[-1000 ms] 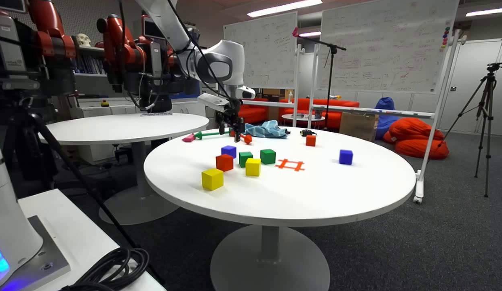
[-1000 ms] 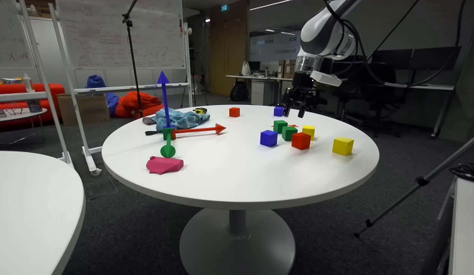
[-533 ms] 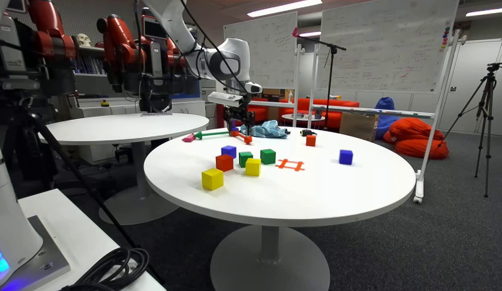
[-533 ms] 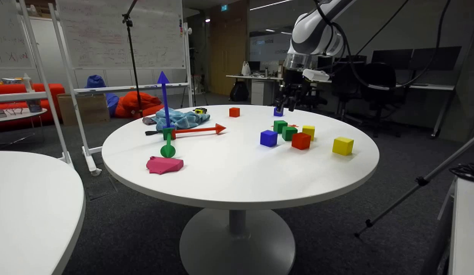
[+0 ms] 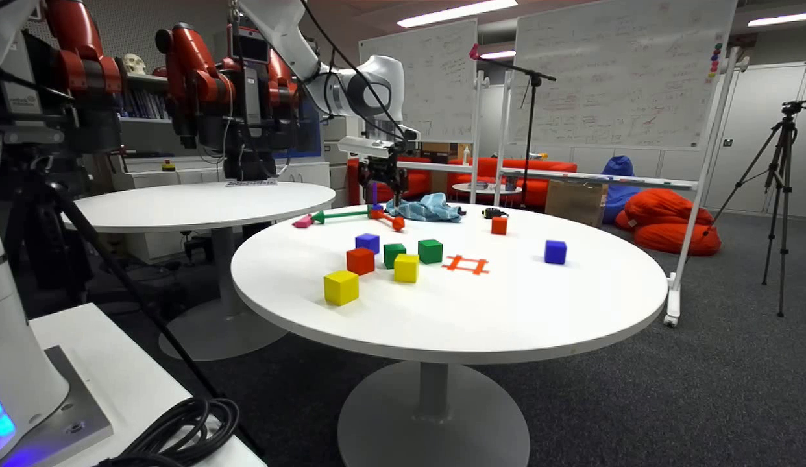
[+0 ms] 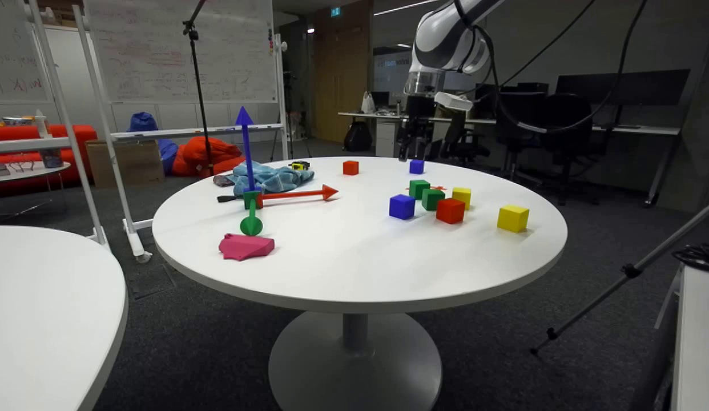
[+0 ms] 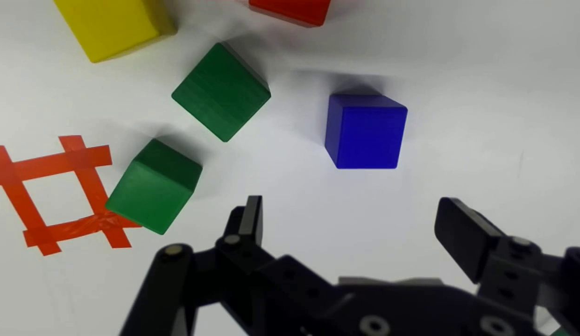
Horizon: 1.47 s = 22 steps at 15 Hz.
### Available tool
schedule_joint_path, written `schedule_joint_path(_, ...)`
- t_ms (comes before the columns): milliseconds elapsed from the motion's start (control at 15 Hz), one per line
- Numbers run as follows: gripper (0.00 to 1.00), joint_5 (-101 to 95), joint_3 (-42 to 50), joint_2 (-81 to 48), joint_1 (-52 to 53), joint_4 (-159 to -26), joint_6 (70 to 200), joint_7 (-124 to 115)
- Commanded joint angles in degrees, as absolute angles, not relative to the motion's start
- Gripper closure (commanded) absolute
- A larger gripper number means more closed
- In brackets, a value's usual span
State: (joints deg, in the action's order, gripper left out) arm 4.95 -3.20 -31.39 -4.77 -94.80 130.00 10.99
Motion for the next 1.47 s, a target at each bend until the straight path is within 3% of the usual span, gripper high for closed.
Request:
schedule_joint_path(0, 0.0, 7.1, -3.84, -35.08, -5.46, -88.53, 123.94, 11.95)
schedule_joint_path(667, 0.0, 13.26, -4.79, -45.12, -5.8, -78.06, 116.2, 10.03)
schedule_joint_path(1400, 0.0, 18.32, -4.62, -43.72, -6.47, -86.23, 122.76, 9.09)
